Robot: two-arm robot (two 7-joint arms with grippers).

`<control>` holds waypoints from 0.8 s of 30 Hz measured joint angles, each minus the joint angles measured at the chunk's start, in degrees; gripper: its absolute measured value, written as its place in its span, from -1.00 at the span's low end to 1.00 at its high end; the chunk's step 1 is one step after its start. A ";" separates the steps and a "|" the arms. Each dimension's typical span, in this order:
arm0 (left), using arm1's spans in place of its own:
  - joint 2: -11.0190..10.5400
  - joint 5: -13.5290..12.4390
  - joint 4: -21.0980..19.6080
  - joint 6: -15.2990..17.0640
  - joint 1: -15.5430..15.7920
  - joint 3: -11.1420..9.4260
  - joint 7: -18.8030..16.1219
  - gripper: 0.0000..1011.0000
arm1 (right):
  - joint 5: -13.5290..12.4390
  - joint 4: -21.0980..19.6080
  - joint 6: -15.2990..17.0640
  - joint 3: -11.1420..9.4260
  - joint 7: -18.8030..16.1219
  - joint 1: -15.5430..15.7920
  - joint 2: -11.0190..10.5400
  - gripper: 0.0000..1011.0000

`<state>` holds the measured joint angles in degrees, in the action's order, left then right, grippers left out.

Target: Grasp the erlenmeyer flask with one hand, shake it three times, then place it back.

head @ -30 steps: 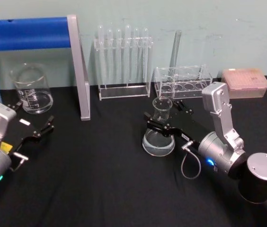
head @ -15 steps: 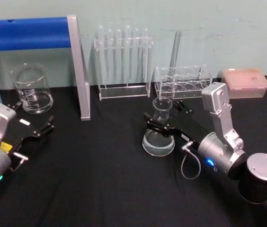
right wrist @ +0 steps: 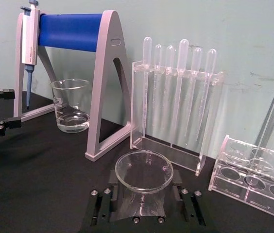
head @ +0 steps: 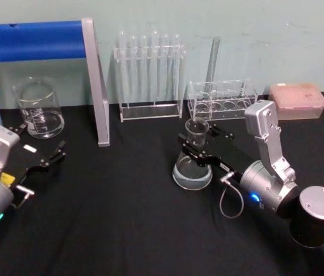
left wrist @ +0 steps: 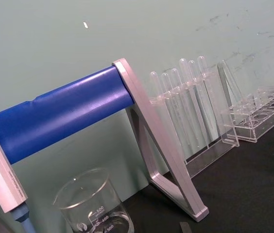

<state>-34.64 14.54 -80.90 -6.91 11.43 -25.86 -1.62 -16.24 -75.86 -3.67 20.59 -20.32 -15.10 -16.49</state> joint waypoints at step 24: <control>0.00 0.00 0.00 0.00 0.00 0.00 0.00 0.98 | -0.06 -4.02 1.13 -1.75 0.31 1.00 -0.01 -0.11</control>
<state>-34.64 14.55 -80.90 -6.91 11.43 -25.86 -1.62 -16.30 -79.88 -2.55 18.84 -20.01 -14.10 -16.50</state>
